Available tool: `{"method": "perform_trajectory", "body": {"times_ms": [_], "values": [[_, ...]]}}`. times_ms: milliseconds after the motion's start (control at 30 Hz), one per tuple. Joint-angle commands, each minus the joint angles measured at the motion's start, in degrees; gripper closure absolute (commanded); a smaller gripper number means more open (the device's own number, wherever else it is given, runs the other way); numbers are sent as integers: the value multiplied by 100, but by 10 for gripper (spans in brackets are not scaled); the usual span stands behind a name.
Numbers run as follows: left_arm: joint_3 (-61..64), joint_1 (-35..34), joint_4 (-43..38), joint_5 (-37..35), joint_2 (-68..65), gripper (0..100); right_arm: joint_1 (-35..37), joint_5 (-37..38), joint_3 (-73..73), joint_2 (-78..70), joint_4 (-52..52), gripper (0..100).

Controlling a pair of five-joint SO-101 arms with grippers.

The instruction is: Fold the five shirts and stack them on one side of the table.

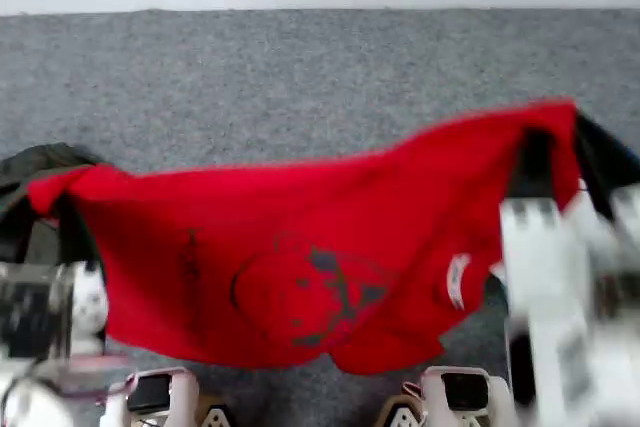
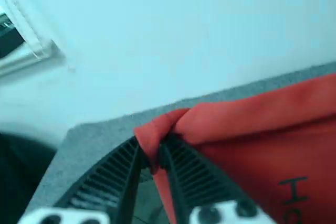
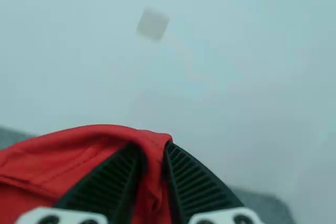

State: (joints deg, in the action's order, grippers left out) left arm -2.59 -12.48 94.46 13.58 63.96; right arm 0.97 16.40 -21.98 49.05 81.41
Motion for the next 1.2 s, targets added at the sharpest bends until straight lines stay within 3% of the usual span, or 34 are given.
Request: {"method": "perform_trajectory", "body": {"times_ms": [0,433,733,1067,1167], "values": [[971,-44,-835,-44,-18,986,-48,-44,440,-734,-681,988],[3873,-44,-4097,-9,-334,986,303,9,1002,-3398,-3310,988],[3196,-352,-5785,-9,-3059,986,734,818,993,-5051,-4681,988],[813,-316,-5785,-9,-6418,986,725,1002,-404,-6668,-4593,988],[391,-325,-5081,0,-6831,986,725,985,-844,-6932,-3996,988]]}}
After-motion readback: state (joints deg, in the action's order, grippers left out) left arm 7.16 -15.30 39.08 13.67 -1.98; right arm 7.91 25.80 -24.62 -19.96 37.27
